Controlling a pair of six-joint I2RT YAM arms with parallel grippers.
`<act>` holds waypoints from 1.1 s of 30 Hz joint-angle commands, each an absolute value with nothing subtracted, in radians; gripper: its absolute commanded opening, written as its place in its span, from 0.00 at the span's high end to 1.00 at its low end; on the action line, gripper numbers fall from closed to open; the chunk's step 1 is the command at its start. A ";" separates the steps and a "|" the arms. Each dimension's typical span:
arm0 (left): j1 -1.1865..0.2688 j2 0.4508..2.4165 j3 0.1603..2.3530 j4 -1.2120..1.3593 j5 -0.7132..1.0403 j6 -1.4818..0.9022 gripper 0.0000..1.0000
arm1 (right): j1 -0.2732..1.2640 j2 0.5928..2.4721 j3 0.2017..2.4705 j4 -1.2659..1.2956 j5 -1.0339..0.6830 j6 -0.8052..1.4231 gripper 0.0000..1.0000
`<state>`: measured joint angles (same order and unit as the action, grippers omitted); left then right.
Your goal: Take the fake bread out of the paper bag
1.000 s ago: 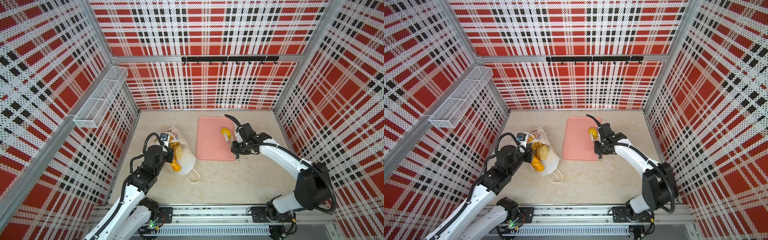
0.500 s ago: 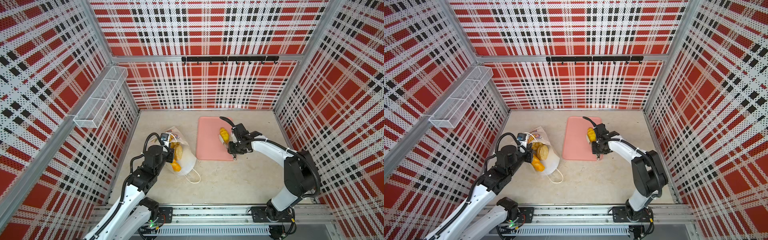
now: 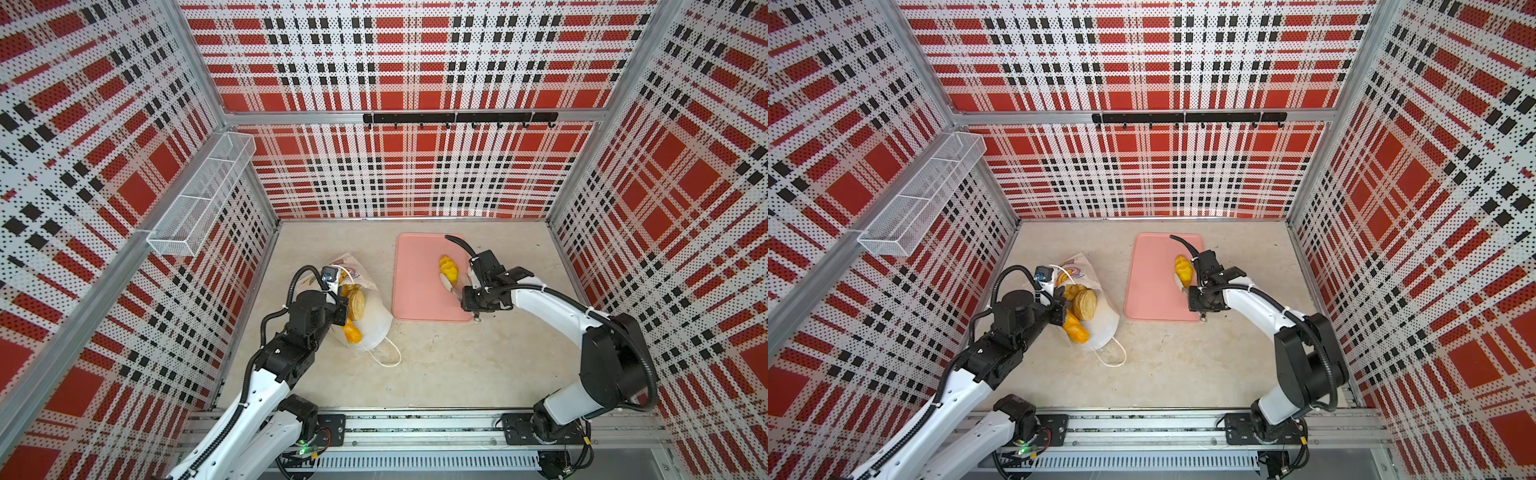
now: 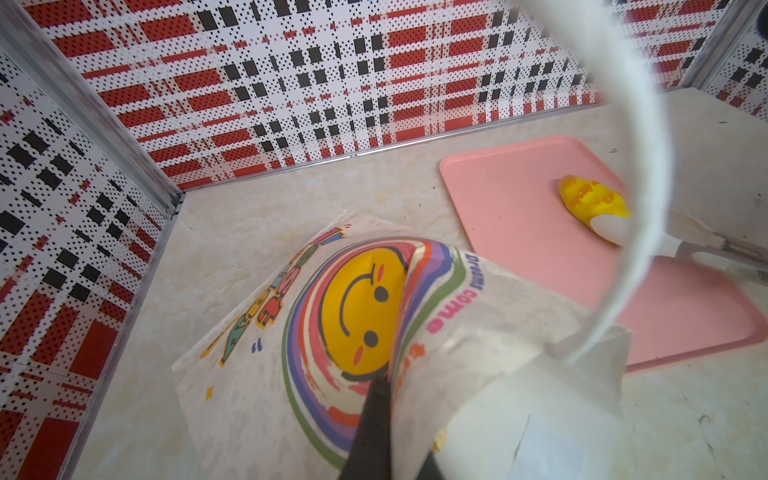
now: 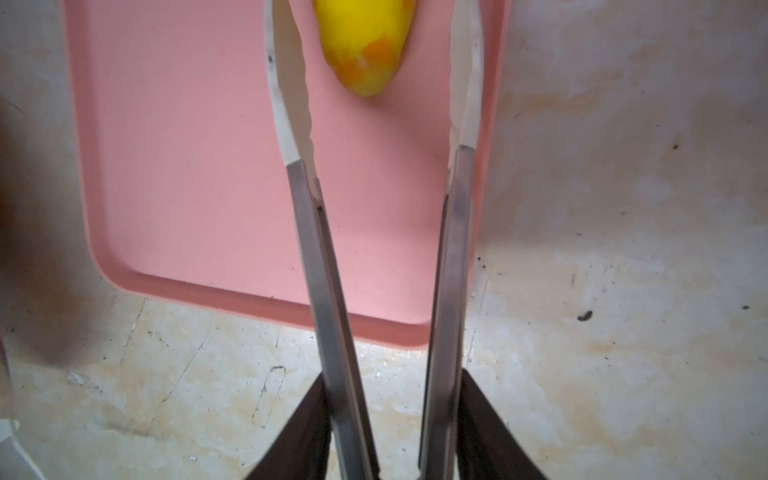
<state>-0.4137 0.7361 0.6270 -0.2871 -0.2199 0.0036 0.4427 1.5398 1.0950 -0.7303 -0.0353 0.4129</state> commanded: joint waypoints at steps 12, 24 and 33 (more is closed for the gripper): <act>-0.424 0.727 0.629 -0.256 -0.205 -0.008 1.00 | 0.443 1.324 1.059 -0.818 -0.040 0.439 0.52; -0.426 0.723 0.627 -0.252 -0.201 -0.010 1.00 | 0.555 1.341 0.800 -0.606 0.046 0.550 0.19; -0.426 0.727 0.628 -0.253 -0.200 -0.010 1.00 | 0.589 1.432 0.759 -0.511 0.116 0.579 0.20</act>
<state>-0.4168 0.7349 0.6270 -0.2871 -0.2150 0.0036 0.5690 1.3991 0.7628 -0.5873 0.0612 0.5533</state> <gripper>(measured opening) 0.054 0.799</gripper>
